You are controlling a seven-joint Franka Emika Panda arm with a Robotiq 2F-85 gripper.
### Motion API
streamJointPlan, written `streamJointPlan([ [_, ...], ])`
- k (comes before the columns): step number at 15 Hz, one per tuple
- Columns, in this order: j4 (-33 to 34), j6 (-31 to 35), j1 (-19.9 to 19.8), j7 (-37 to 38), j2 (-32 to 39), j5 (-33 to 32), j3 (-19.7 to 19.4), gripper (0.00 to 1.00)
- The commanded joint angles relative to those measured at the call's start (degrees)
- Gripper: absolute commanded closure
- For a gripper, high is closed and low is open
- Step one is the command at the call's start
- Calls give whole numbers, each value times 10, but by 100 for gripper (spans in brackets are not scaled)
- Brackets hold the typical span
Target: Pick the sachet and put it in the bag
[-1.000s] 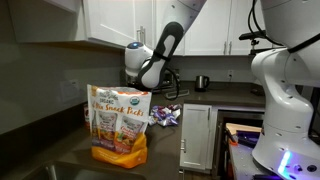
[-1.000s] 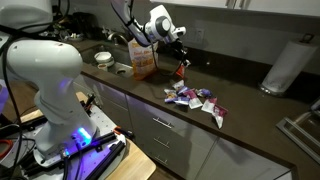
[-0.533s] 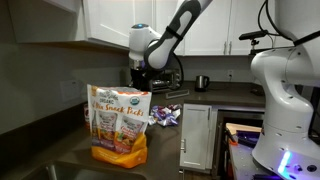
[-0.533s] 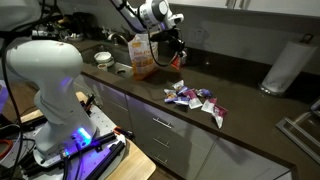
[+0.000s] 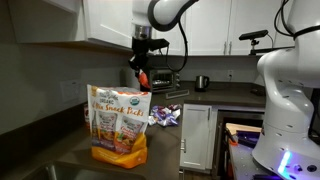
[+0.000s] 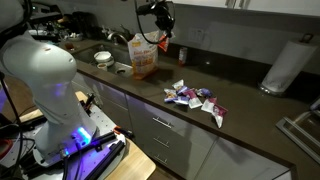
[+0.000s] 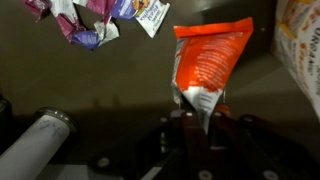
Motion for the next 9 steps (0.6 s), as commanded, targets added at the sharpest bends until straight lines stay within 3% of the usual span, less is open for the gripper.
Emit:
streamJointPlan([
  [1,-14,-35,-76,-86,-50,90,91,95],
  [5,-11,-64,-104,-157,-72,180,132,94],
  [9,-9,-69,-103,-225,-81,264,145,95],
])
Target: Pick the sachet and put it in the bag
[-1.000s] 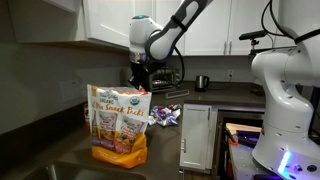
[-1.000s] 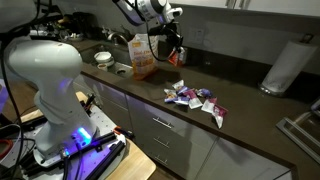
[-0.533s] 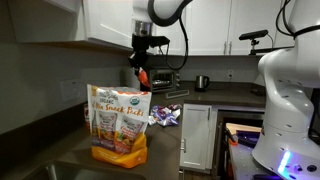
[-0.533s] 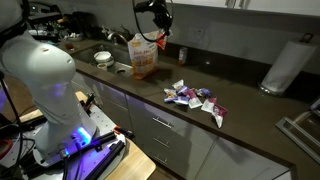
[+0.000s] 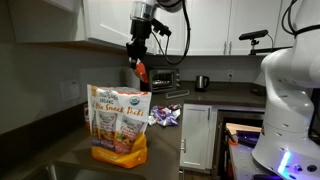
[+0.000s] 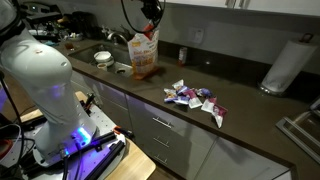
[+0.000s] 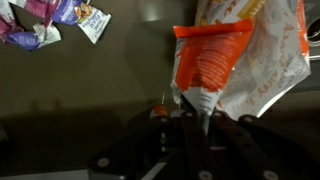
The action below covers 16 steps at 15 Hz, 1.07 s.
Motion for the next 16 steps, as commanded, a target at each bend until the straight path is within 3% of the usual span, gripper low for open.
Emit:
streamJointPlan([
  [1,-8,-12,-10,-74,-18,77,17,94],
  [9,-13,-5,0,-159,-6,181,39,94],
  [16,-51,88,11,-196,-3,220,55,95],
])
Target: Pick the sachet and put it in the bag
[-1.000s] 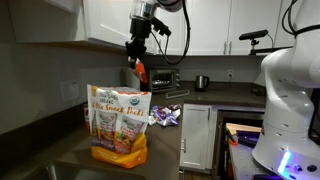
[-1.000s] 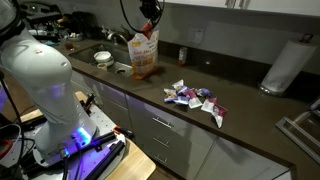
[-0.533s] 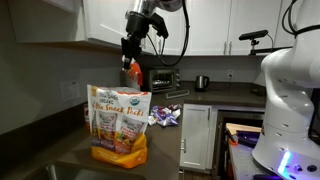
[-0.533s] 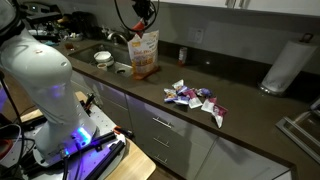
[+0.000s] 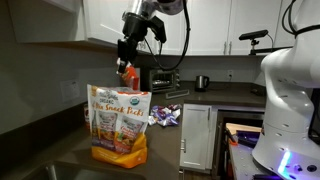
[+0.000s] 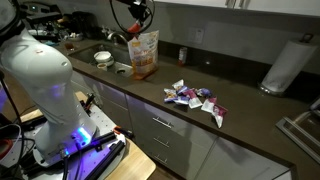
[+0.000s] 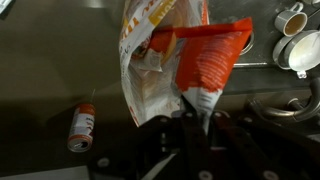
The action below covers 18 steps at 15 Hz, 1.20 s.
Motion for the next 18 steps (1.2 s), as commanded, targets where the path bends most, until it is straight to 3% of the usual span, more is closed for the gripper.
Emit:
streamJointPlan([
  [1,-27,62,8,-46,-1,43,4,94],
  [2,-34,81,9,-51,1,48,6,68],
  [4,-41,105,11,-57,2,46,7,62],
  [13,-38,72,-14,-16,-4,-20,9,4],
  [18,-41,60,-44,27,-5,-116,14,0],
])
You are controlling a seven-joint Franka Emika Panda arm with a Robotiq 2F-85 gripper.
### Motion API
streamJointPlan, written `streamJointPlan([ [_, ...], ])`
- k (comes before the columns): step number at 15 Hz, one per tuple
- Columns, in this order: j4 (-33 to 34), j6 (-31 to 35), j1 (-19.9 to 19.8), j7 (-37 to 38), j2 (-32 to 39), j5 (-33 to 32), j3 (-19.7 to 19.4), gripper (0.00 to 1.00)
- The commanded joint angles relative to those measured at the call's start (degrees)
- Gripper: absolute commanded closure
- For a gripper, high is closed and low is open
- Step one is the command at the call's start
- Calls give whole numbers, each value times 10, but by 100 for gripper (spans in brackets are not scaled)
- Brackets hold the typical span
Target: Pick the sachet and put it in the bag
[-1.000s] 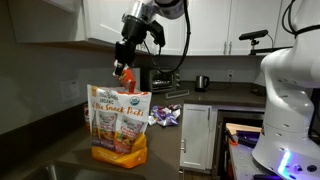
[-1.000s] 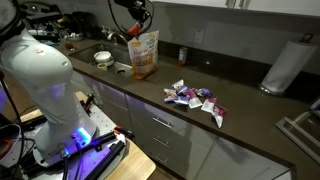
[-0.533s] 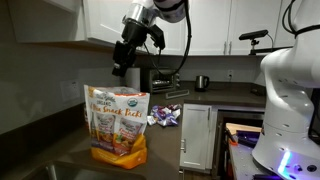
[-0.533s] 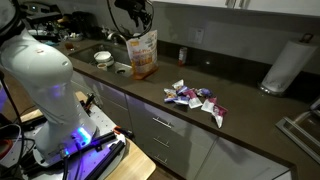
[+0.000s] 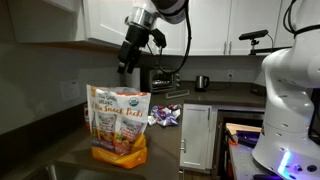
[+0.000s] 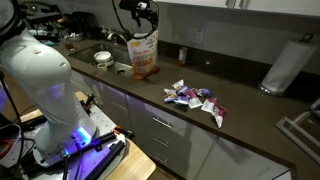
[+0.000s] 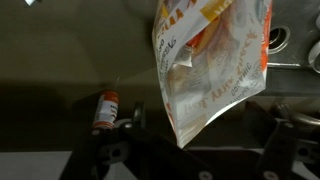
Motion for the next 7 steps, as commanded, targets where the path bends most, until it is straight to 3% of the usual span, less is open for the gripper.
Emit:
streamJointPlan([
  [1,-4,-29,-26,40,-9,-63,10,0],
  [7,4,-112,-53,84,-7,-124,6,0],
])
